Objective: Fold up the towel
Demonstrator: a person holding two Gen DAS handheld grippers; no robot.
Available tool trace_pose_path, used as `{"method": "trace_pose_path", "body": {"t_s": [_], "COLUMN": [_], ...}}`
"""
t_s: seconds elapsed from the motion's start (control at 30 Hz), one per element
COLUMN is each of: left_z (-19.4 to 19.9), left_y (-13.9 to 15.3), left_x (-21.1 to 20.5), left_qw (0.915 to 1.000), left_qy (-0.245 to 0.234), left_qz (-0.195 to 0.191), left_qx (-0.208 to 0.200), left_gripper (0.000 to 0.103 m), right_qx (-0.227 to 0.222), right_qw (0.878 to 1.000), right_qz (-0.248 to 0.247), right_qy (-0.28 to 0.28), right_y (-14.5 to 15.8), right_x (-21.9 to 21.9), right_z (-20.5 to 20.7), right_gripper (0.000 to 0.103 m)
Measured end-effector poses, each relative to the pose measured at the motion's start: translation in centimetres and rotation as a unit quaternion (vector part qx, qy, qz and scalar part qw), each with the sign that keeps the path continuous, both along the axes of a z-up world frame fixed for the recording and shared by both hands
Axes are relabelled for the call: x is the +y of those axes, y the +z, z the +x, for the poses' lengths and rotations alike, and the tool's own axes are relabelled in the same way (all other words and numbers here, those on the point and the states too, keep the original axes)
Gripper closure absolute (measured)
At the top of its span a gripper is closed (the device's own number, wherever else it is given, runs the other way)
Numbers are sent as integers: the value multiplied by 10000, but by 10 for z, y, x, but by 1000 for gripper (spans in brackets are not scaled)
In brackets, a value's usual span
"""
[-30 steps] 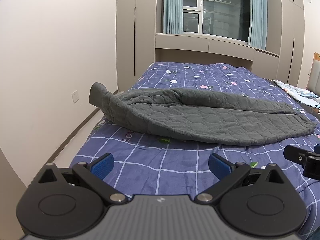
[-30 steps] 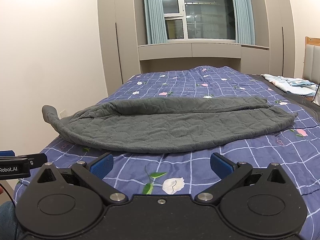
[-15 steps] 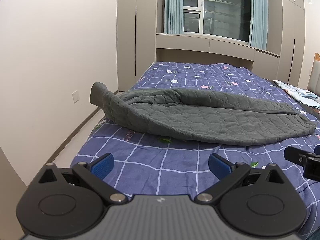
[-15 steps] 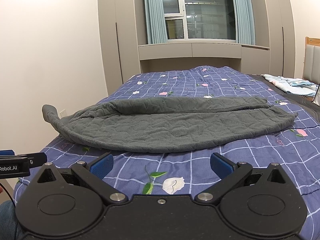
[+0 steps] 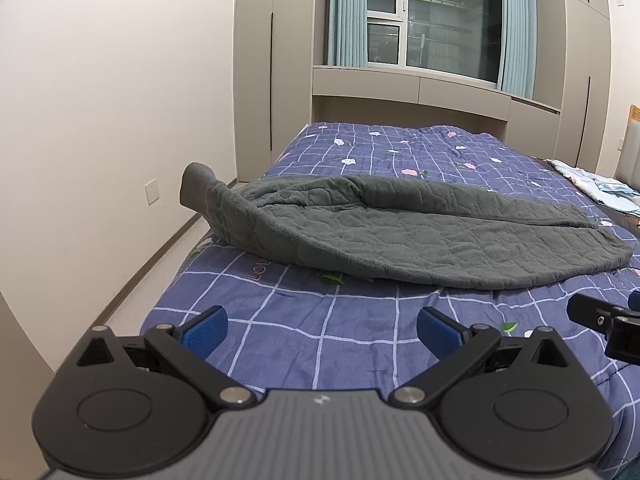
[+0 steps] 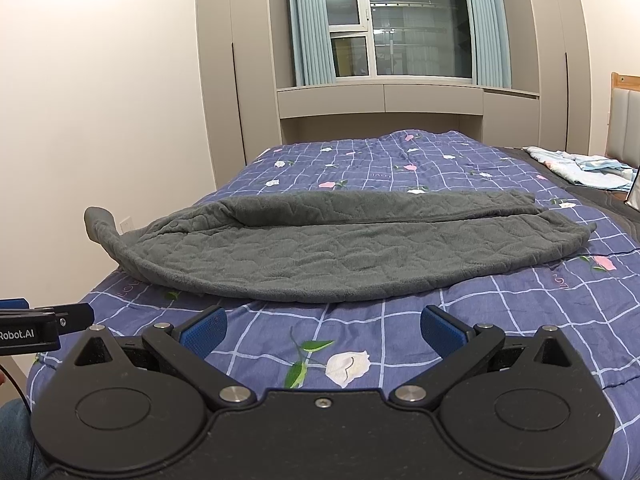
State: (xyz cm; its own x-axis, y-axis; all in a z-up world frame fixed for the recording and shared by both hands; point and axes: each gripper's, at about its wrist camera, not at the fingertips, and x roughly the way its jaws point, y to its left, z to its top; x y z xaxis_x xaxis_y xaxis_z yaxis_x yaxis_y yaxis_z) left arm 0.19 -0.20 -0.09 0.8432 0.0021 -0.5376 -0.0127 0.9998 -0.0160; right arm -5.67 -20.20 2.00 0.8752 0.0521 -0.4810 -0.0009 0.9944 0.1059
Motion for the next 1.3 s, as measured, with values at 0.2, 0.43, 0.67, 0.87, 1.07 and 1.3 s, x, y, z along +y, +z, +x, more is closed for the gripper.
{"method": "trace_pose_path", "body": {"t_s": [0.2,0.43,0.67,0.87,1.07,1.3], "left_z": [0,0,0,-1,0,9], "left_y": [0,0,0,-3,-4,-4], "left_x": [0,0,0,1,0,-4], "left_qw": [10000,10000,10000,10000,9999,9993], "left_qy": [3,0,0,-24,-32,-31], "left_qz": [0,-1,-3,-21,3,121], "left_qx": [4,4,8,50,100,341], "left_gripper": [1,1,1,1,1,1], "right_qx": [1,2,4,7,9,74], "right_qw": [10000,10000,10000,10000,10000,10000], "right_qz": [0,0,2,-1,0,-6], "right_qy": [1,-3,1,2,-6,-31], "right_y": [0,0,0,0,0,-4], "right_x": [0,0,0,0,0,0], "right_z": [0,0,0,0,0,3], "right_gripper": [0,0,0,0,0,0]}}
